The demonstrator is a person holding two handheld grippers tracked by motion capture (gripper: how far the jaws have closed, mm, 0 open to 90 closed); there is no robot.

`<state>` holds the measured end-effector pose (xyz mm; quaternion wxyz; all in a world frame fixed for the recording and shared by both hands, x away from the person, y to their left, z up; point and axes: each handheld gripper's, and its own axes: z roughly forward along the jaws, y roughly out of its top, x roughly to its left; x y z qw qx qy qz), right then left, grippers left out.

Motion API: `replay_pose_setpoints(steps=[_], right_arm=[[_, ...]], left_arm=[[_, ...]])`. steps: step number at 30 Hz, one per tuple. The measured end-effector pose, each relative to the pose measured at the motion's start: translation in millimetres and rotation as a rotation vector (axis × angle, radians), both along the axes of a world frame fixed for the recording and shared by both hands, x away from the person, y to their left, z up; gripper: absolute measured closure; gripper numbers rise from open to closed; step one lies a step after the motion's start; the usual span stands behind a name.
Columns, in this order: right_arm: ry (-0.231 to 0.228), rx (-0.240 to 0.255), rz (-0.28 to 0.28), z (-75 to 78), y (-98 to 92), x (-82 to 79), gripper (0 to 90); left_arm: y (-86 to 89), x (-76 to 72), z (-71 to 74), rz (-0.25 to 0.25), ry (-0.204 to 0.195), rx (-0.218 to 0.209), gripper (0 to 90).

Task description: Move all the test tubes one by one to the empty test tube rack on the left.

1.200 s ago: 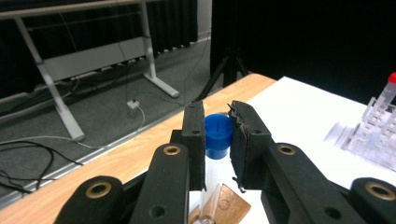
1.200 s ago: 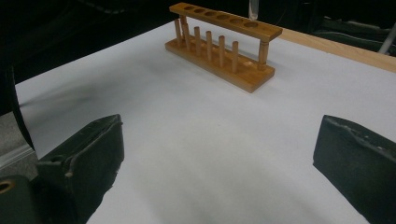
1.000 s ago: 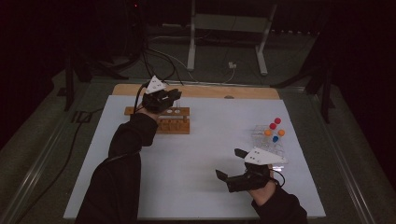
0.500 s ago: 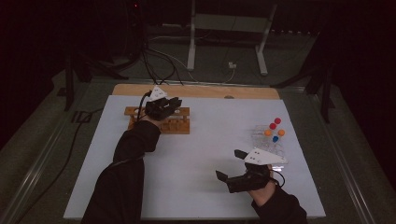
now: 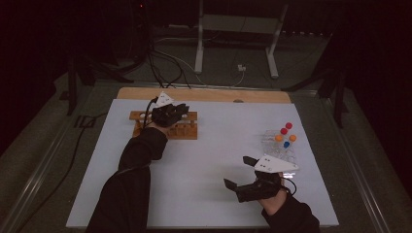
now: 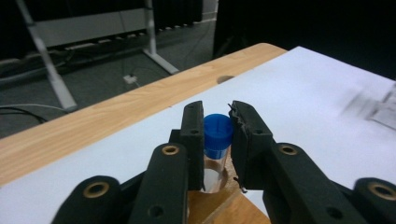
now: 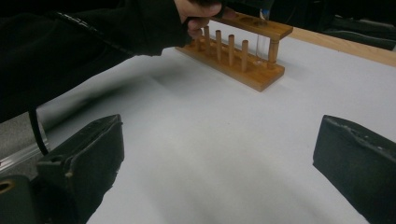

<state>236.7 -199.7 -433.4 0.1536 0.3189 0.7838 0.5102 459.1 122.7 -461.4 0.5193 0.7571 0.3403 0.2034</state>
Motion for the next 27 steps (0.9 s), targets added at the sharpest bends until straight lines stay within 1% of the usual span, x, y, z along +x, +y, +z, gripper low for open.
replay_pose_setpoints(steps=[2, 3, 4, 5, 6, 7, 8, 10, 11, 12, 13, 14, 15, 16, 18, 19, 20, 21, 22, 24, 26, 27], right_arm=[[-0.011, 0.008, 0.0, 3.4, -2.5, -1.1, 1.5], [-0.017, 0.011, 0.001, 4.5, -3.7, -1.3, 1.6], [-0.031, 0.023, 0.009, 6.2, -6.1, -2.0, 1.5], [-0.037, 0.032, 0.015, 7.3, -7.7, -2.5, 1.6], [-0.042, 0.035, 0.02, 9.1, -10.3, -2.9, 1.5], [-0.05, 0.034, 0.02, 11.0, -12.8, -3.3, 1.6], [-0.059, 0.035, 0.01, 13.5, -15.9, -3.6, 1.5], [-0.07, 0.032, -0.007, 18.4, -23.1, -3.1, 1.6], [-0.077, 0.035, -0.025, 20.9, -28.2, -2.4, 1.6], [-0.079, 0.04, -0.046, 24.1, -35.4, -1.4, 1.6], [-0.082, 0.041, -0.06, 25.7, -39.9, -0.6, 1.6], [-0.085, 0.044, -0.087, 28.2, -47.8, 0.6, 1.6], [-0.084, 0.048, -0.102, 29.4, -52.6, 1.4, 1.6], [-0.084, 0.05, -0.131, 30.8, -60.8, 3.2, 1.6], [-0.086, 0.056, -0.172, 31.3, -73.6, 5.9, 1.6], [-0.084, 0.057, -0.184, 31.0, -78.2, 6.9, 1.6], [-0.08, 0.053, -0.223, 29.2, -90.7, 9.9, 1.6], [-0.08, 0.053, -0.223, 29.2, -90.7, 9.9, 1.6], [-0.078, 0.049, -0.236, 28.6, -94.5, 10.9, 1.6], [-0.08, 0.026, -0.284, 26.3, -103.5, 13.3, 1.6], [-0.061, 0.01, -0.313, 22.2, -112.2, 17.1, 1.7], [-0.053, 0.0, -0.321, 20.4, -114.4, 18.4, 2.2]], left_arm=[[0.8, -1.5, 2.4, -0.027, 0.001, -0.017, 65.3], [0.6, -3.8, 5.5, -0.029, -0.006, -0.008, 62.0], [0.9, -5.5, 7.8, -0.036, -0.012, -0.014, 58.2], [1.8, -8.8, 12.3, -0.046, -0.012, -0.028, 54.1], [2.7, -11.5, 16.2, -0.052, -0.016, -0.03, 49.6], [3.7, -14.8, 19.9, -0.064, -0.011, -0.042, 45.7], [4.4, -17.3, 22.8, -0.07, -0.006, -0.048, 41.5], [6.1, -25.9, 29.9, -0.098, -0.009, -0.052, 36.8], [6.2, -32.0, 33.4, -0.105, 0.0, -0.06, 31.3], [5.8, -35.4, 35.3, -0.107, 0.009, -0.058, 22.6], [5.9, -41.8, 37.6, -0.121, 0.015, -0.051, 16.2], [6.6, -45.9, 38.6, -0.137, 0.014, -0.056, 15.8], [7.2, -52.6, 39.9, -0.153, 0.017, -0.064, 14.0], [7.8, -57.6, 40.6, -0.159, 0.023, -0.069, 9.6], [9.5, -66.0, 40.5, -0.191, 0.033, -0.088, 6.1], [9.6, -71.0, 40.2, -0.199, 0.035, -0.077, 3.6], [10.5, -77.0, 39.4, -0.225, 0.045, -0.074, 2.0], [10.7, -80.9, 38.7, -0.237, 0.045, -0.068, 2.0], [11.0, -86.4, 37.7, -0.245, 0.04, -0.058, 1.3], [12.8, -96.0, 35.7, -0.27, 0.05, -0.056, 1.3], [14.8, -106.0, 33.4, -0.288, 0.055, -0.059, 1.3], [16.0, -112.1, 32.0, -0.288, 0.051, -0.055, 1.3]])
